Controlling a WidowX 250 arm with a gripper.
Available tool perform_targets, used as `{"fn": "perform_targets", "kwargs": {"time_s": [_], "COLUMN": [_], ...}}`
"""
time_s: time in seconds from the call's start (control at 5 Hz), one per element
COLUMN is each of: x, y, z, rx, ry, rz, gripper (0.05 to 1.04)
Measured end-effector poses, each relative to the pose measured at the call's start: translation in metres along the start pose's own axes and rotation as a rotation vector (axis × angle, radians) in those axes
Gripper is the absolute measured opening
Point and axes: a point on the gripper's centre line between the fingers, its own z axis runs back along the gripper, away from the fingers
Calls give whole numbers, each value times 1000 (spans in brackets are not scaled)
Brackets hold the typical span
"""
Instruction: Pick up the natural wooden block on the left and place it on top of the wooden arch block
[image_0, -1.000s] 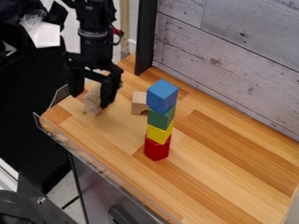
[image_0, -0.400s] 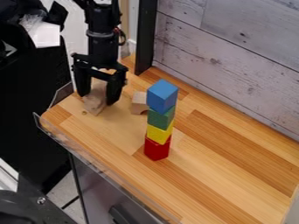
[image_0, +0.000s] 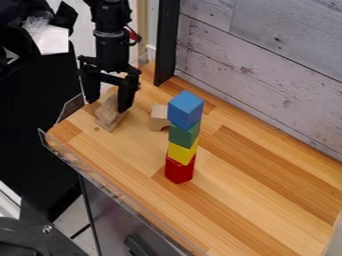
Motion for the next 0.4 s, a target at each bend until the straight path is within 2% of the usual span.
{"fn": "perform_targets", "kwargs": {"time_s": [0.2, 0.4], "x": [-1, -4], "y": [-4, -6], "z": [-8, -8], "rx": [-48, -60], "ry": [59, 85], "rz": [-24, -39], "gripper": [694, 563]}}
